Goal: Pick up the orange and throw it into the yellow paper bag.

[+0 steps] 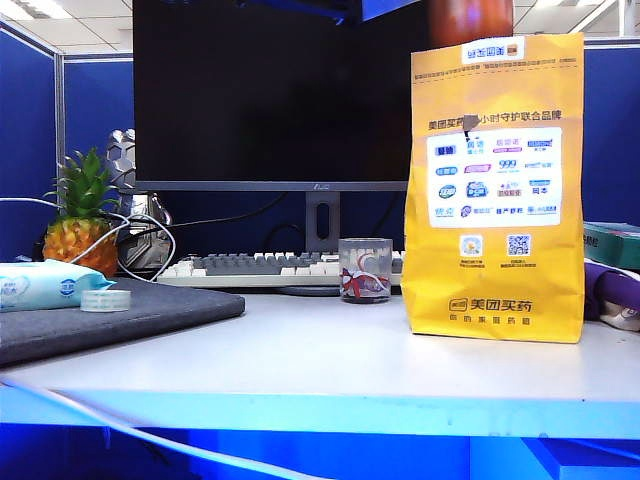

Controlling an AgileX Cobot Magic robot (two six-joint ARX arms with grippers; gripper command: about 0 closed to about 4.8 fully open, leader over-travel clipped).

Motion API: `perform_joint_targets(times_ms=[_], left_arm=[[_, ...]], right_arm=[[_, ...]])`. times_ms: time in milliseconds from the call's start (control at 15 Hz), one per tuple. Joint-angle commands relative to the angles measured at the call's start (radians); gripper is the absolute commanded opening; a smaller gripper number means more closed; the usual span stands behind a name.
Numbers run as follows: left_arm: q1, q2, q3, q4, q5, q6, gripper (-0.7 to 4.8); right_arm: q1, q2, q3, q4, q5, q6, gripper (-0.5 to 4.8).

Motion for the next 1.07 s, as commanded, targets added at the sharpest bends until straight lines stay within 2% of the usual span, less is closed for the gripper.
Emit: perform_joint_targets(times_ms=[67, 200, 267, 400, 534, 600, 734, 867, 934, 1067], left_arm=[[-0.013, -0.003, 0.003, 0.025, -0.010, 0.000, 4.79], [-0.003, -0.063, 0.005, -0.018, -0.006, 0.008, 4.79], [0.022, -0.140, 0.005, -0.122, -0.022, 0.049, 4.79], [0.079, -0.343, 0.005, -0.429, -0.266, 0.272, 4.79], [0.127, -0.537, 0.004, -0.697, -0.636, 0.443, 4.79], [0.181, -0.669, -0.023, -0.811, -0.697, 0.465, 4.79], [0.237, -0.865, -0.143, -0.830, -0.706, 0.467, 4.79], [0.271, -1.108, -0.346, -0.795, -0.831, 0.471, 4.79], [0.271, -1.223, -0.451, -0.759, -0.850, 0.478, 4.79], [0.270, -1.423, -0.652, -0.681, -0.835, 0.456, 4.79]], right_arm=[[0.000, -0.002, 0.003, 0.003, -0.010, 0.001, 4.79], [0.000, -0.006, 0.003, -0.002, -0.009, 0.000, 4.79], [0.000, -0.019, 0.003, 0.010, 0.005, 0.000, 4.79], [0.000, -0.079, 0.003, 0.108, 0.047, -0.008, 4.79], [0.000, -0.163, -0.002, 0.182, 0.048, -0.011, 4.79], [0.000, -0.230, -0.032, 0.210, 0.052, -0.013, 4.79], [0.000, -0.339, -0.168, 0.338, 0.066, 0.003, 4.79], [0.000, -0.423, -0.379, 0.558, -0.001, 0.104, 4.79], [0.001, -0.443, -0.475, 0.651, -0.007, 0.152, 4.79], [0.001, -0.441, -0.616, 0.757, -0.010, 0.163, 4.79]])
